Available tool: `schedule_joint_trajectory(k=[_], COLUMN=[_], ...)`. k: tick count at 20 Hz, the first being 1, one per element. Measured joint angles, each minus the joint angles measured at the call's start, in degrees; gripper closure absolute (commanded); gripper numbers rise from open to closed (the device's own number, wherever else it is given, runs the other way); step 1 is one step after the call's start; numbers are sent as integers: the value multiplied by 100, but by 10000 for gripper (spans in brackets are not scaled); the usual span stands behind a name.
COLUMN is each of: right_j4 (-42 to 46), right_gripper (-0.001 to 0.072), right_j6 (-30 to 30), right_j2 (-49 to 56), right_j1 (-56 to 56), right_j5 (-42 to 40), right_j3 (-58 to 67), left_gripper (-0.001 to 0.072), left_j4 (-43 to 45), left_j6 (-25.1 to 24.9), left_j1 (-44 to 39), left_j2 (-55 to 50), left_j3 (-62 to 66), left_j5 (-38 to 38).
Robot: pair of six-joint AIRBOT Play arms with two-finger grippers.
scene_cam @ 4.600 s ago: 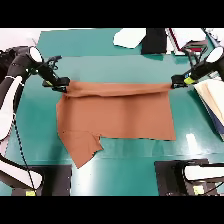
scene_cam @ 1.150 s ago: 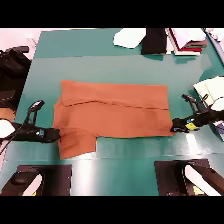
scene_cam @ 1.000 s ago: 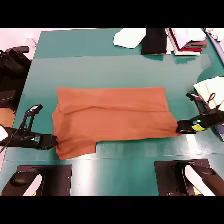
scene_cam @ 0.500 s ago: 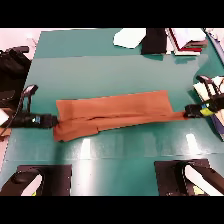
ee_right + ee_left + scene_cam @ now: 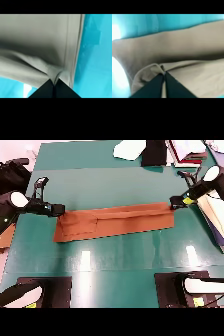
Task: Fold the shirts.
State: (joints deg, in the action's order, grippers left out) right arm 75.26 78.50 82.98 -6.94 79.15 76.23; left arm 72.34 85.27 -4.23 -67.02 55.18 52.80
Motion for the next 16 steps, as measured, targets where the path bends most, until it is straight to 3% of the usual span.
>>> schedule_joint_trajectory(k=[1,2,6,7,8,9,11,13,15,16], right_j4=[-214,-415,-988,-1060,-1108,-1139,-1207,-1333,-1681,-1862], right_gripper=[357,308,292,186,100,92,96,163,165,217], right_j6=[0,-13,-236,-304,-391,-474,-623,-811,-1054,-1147], right_j2=[166,286,533,557,573,588,608,658,778,866], right_j1=[-31,-85,-466,-597,-743,-911,-1235,-1508,-1637,-1641], right_j5=[-22,-61,-138,-109,-50,9,31,-31,-94,-131], right_j3=[184,334,595,557,476,341,-4,-387,-717,-828], left_gripper=[156,169,171,297,565,681,682,682,682,682], left_j4=[7,0,-101,-175,-275,-398,-656,-883,-1067,-1108], left_j6=[-9,-9,-7,-7,-2,0,-11,-39,-52,-50], left_j1=[4,7,4,4,4,4,2,-85,-337,-492], left_j2=[-59,-96,-153,-157,-162,-164,-170,-175,-192,-219], left_j3=[31,52,131,142,151,157,162,166,166,166], left_j5=[-35,-68,-22,35,81,114,164,131,-33,-144])
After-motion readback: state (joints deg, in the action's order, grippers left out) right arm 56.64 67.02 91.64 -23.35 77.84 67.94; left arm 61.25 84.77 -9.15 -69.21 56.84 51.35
